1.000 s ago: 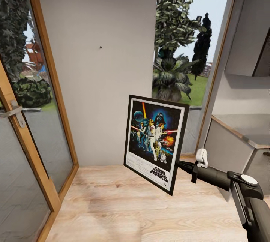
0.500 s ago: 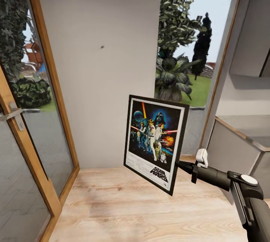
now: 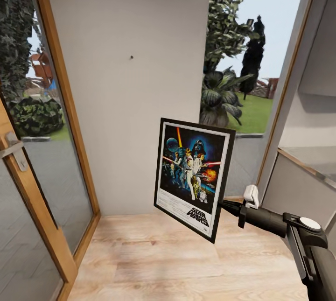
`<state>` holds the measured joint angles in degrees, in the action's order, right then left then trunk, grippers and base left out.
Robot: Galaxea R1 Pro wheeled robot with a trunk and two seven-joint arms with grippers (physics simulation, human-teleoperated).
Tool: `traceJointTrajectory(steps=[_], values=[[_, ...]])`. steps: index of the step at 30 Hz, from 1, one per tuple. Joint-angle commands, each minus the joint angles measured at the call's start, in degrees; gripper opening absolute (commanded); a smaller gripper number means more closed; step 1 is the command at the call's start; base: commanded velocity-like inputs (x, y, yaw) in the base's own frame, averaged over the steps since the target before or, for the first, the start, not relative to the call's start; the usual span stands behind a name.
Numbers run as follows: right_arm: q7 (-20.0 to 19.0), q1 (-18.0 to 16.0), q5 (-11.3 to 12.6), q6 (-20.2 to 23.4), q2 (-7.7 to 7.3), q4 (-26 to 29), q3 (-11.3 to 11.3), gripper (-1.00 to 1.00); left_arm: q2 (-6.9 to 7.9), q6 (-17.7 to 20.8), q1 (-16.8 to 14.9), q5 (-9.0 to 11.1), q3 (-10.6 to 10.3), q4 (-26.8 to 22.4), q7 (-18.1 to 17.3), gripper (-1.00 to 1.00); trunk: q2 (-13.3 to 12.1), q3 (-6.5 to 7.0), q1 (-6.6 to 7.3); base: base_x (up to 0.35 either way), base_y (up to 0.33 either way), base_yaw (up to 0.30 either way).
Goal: Pick up the poster from the kitchen countertop and hang it on one of the wall nails in the kitchen.
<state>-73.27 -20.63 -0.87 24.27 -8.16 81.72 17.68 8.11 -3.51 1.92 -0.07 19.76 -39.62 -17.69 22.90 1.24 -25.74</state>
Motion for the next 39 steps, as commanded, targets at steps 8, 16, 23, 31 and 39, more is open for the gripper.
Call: traceJointTrajectory(steps=[8,16,23,31,39], values=[[-0.42,-0.03,-0.01,0.69,0.03,0.02,0.07,-1.0,0.0,-0.06,0.01,-0.01,0.19,-0.01,-0.33,1.0,0.02,0.0,-0.05,0.238,0.006,0.0],[-0.46,-0.03,-0.01,0.69,-0.01,0.02,0.07,-1.0,0.0,-0.02,0.01,-0.01,0.19,-0.01,-0.33,1.0,0.02,0.0,-0.05,0.075,-0.053,0.0],[-0.47,-0.03,-0.01,0.69,-0.01,0.02,0.15,-1.0,0.01,-0.08,0.01,-0.01,0.19,-0.01,-0.33,1.0,0.02,0.0,-0.05,0.047,-0.057,0.0],[-0.47,-0.03,-0.01,0.69,-0.01,0.02,0.14,-1.0,0.04,-0.04,0.01,-0.01,0.19,-0.01,-0.33,1.0,0.02,0.0,-0.05,0.001,-0.001,0.0],[-0.47,-0.03,-0.01,0.69,-0.01,0.03,0.14,-1.0,0.05,-0.01,0.01,-0.01,0.24,-0.01,-0.33,1.0,0.02,0.0,-0.05,0.0,0.0,0.0]])
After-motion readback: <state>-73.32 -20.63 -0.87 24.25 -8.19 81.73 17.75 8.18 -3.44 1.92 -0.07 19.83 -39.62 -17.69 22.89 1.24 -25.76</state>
